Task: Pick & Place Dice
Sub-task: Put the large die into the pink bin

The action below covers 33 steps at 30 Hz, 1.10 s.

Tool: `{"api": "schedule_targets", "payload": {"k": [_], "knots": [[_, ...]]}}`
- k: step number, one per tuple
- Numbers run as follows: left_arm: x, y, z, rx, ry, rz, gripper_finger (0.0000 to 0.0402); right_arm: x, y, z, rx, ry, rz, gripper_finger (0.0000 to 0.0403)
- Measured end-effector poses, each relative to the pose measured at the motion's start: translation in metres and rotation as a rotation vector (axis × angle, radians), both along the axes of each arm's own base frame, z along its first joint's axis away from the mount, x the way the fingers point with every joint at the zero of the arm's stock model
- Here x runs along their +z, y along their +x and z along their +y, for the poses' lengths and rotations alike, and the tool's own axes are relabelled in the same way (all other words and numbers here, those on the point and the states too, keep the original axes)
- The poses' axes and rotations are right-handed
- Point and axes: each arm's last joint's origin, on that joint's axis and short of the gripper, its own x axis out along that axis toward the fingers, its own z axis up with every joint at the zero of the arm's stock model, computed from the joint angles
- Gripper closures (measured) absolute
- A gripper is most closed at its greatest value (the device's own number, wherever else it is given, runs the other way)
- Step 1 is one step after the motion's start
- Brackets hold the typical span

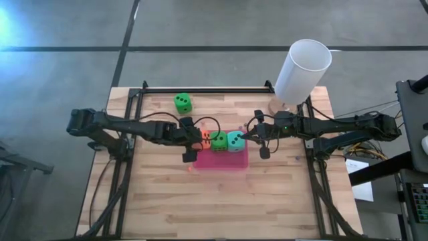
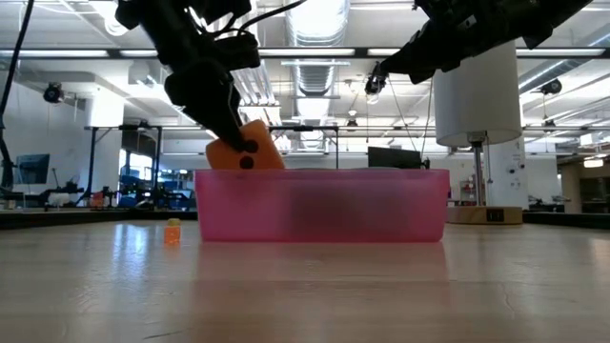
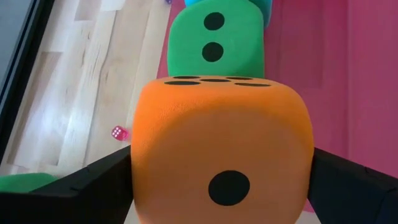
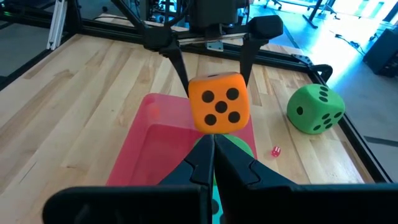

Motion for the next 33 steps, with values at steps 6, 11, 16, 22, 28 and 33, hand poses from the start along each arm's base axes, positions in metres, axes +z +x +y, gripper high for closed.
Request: {"api": "schedule_targets", "payload": {"k": [6,11,16,22,28,33], "knots": [[0.000,0.000,0.000,0.010,0.001,0.000,0.0003,0.000,0.000,0.000,0.000,0.000,0.000,0.0394],[0.001,-0.001,0.002,0.035,0.039,0.003,0.0003,0.000,0.000,0.000,0.000,0.000,0.000,0.0394],[0.009,0.003,0.004,0.061,0.077,-0.017,0.0003,0.000,0.000,0.000,0.001,-0.001,0.000,0.0394],[0.015,0.002,0.004,0.056,0.080,0.022,0.0003,0.000,0.000,0.000,0.001,-0.002,0.000,0.0394],[0.014,-0.002,0.004,0.014,0.106,0.081,0.0003,0.000,0.000,0.000,0.001,-0.001,0.000,0.0394],[0.014,-0.002,0.004,-0.013,0.118,0.095,0.0002,0.000,0.000,0.000,0.000,-0.001,0.000,0.0394]]}}
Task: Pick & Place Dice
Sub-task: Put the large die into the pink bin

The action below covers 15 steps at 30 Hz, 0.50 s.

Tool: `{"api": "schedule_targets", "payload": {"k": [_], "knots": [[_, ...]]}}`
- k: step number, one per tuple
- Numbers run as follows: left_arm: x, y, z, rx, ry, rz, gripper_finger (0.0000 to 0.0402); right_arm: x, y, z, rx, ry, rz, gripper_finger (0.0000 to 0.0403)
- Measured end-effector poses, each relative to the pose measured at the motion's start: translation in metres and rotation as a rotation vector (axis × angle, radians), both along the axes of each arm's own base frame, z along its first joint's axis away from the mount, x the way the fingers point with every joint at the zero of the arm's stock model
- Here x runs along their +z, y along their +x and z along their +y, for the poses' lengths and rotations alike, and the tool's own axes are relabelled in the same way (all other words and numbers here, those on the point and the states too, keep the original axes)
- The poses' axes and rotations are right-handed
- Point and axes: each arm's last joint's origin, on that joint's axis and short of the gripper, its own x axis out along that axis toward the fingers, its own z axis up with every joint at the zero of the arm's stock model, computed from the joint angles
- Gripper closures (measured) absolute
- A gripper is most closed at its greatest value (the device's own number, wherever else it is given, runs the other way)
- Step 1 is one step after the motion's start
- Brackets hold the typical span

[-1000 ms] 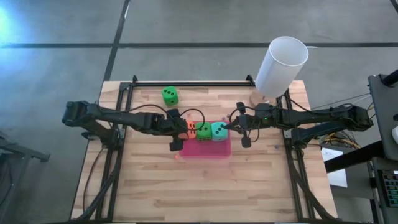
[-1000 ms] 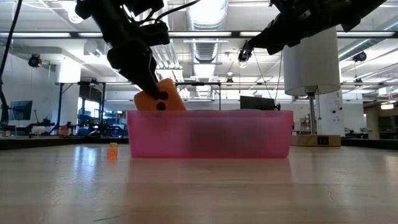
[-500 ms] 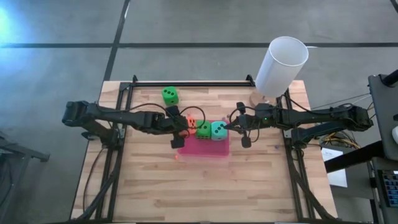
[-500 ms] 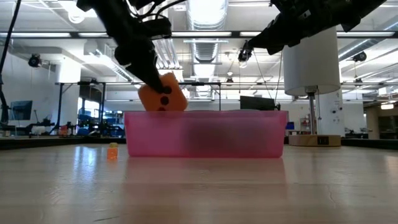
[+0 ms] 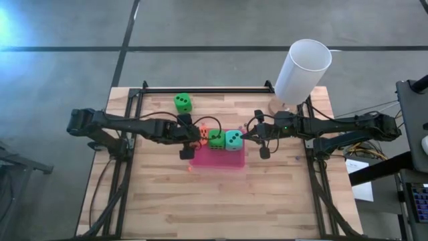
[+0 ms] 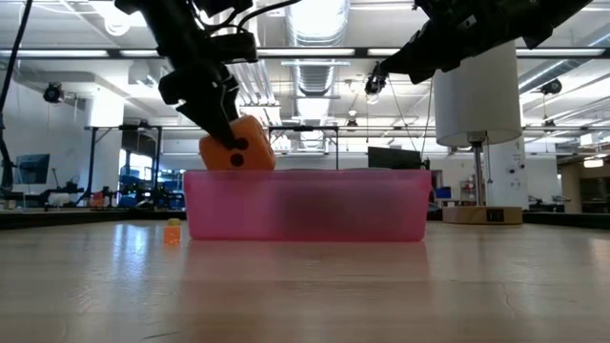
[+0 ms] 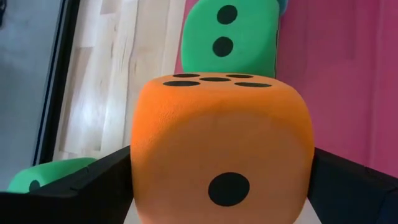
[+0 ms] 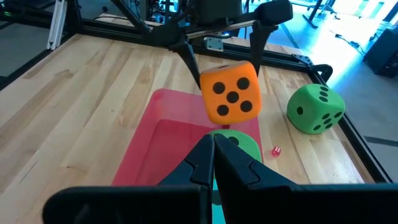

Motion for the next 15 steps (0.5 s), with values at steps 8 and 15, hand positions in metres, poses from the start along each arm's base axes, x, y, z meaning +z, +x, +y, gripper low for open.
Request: {"api": "schedule_targets", "payload": {"k": [8,15], "knots": [[-0.007,0.005,-0.001,-0.016,-0.032,0.012,0.0002,0.000,0.000,0.000,0.001,-0.001,0.000,0.0394],[-0.009,0.008,0.001,-0.003,-0.023,-0.004,0.0003,0.000,0.000,0.000,0.000,0.001,0.000,0.0394]]}}
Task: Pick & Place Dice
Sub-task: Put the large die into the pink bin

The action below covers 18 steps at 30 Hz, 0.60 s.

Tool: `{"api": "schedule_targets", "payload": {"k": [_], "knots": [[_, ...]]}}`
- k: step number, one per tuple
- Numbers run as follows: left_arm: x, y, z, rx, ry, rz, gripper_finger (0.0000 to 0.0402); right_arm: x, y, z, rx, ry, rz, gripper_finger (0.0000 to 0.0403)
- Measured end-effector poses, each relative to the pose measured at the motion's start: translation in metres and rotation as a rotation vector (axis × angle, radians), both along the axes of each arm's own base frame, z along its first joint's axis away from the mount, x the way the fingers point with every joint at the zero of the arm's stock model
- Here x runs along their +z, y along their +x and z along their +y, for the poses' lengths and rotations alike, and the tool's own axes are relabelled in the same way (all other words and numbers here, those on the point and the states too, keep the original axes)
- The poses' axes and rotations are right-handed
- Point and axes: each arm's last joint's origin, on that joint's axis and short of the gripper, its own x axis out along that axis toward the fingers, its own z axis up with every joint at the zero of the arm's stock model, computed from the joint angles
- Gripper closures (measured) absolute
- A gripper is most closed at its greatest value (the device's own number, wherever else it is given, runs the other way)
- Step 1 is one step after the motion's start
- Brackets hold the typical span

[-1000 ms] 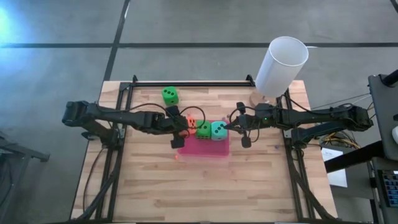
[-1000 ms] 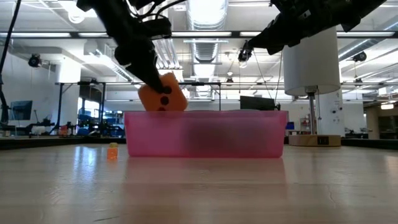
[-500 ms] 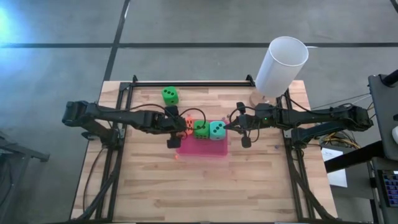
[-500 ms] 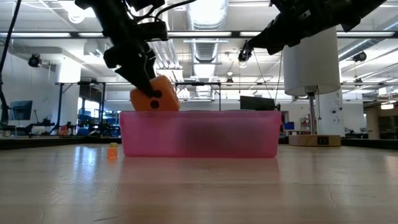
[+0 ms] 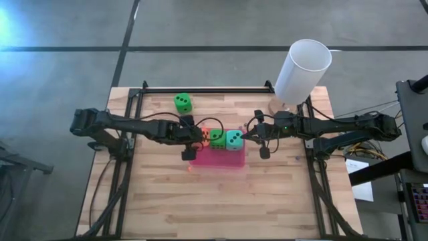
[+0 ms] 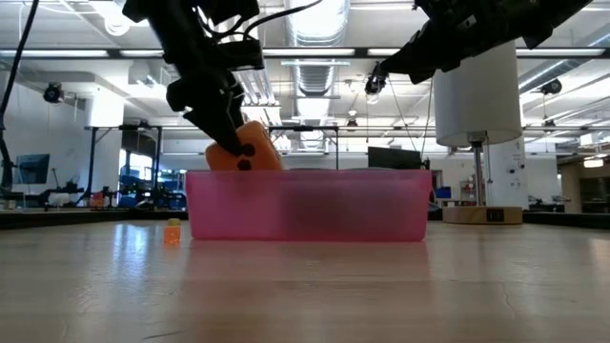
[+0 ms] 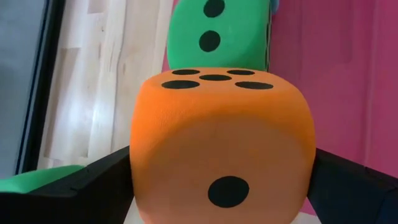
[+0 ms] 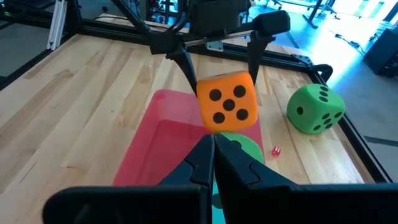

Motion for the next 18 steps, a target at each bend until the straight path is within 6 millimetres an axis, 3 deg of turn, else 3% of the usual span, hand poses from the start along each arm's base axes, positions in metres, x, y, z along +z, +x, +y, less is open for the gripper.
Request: {"api": "schedule_targets", "payload": {"k": [18], "knots": [[0.0015,0.0024,0.0003,0.010,0.002,-0.032,0.0004,0.0000,0.0000,0.0000,0.000,-0.002,0.000,0.0394]]}}
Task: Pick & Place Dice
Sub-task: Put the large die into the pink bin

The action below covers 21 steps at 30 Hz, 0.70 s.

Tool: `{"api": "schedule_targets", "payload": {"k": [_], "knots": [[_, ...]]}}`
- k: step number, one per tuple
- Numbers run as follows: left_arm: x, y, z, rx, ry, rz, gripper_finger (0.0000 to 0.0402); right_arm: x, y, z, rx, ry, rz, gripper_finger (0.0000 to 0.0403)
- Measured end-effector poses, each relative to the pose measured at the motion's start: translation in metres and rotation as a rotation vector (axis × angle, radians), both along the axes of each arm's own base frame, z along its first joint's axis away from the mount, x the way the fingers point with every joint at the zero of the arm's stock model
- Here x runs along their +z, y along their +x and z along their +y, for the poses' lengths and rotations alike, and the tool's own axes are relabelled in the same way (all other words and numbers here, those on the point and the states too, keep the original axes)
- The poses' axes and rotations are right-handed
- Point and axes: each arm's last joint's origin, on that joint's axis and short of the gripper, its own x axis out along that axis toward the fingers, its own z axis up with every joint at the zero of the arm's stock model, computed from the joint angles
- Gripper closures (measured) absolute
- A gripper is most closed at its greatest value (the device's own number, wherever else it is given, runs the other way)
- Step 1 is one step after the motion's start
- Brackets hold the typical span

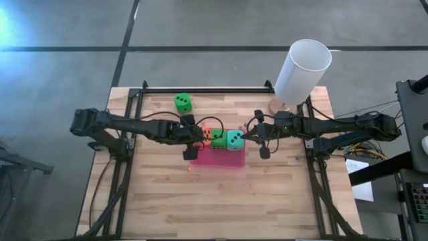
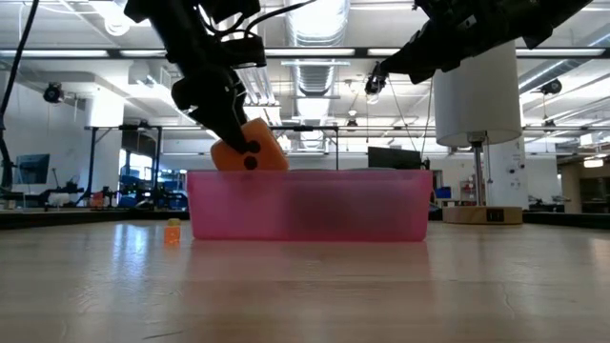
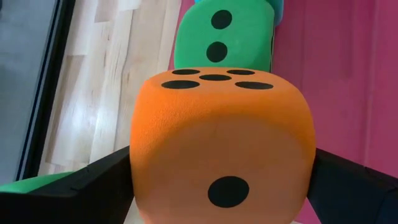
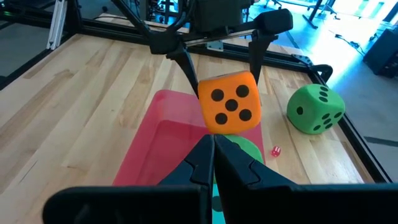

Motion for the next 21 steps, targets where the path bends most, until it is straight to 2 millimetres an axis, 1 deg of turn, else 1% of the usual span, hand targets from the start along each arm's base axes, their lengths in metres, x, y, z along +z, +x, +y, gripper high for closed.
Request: {"api": "schedule_targets", "payload": {"k": [11,15,18,21], "knots": [[0.000,0.000,0.000,0.002,-0.001,-0.001,0.0003,0.000,0.000,0.000,0.000,0.002,-0.001,0.0394],[0.000,0.000,0.000,0.002,-0.001,-0.001,0.0003,0.001,0.001,0.000,0.005,-0.023,-0.010,0.0394],[0.000,0.000,0.000,0.002,-0.001,-0.001,0.0004,-0.004,0.006,-0.001,0.002,-0.024,-0.007,0.0394],[0.000,0.000,0.000,0.001,-0.001,-0.001,0.0003,-0.008,0.019,-0.004,-0.004,-0.036,-0.051,0.0394]]}}
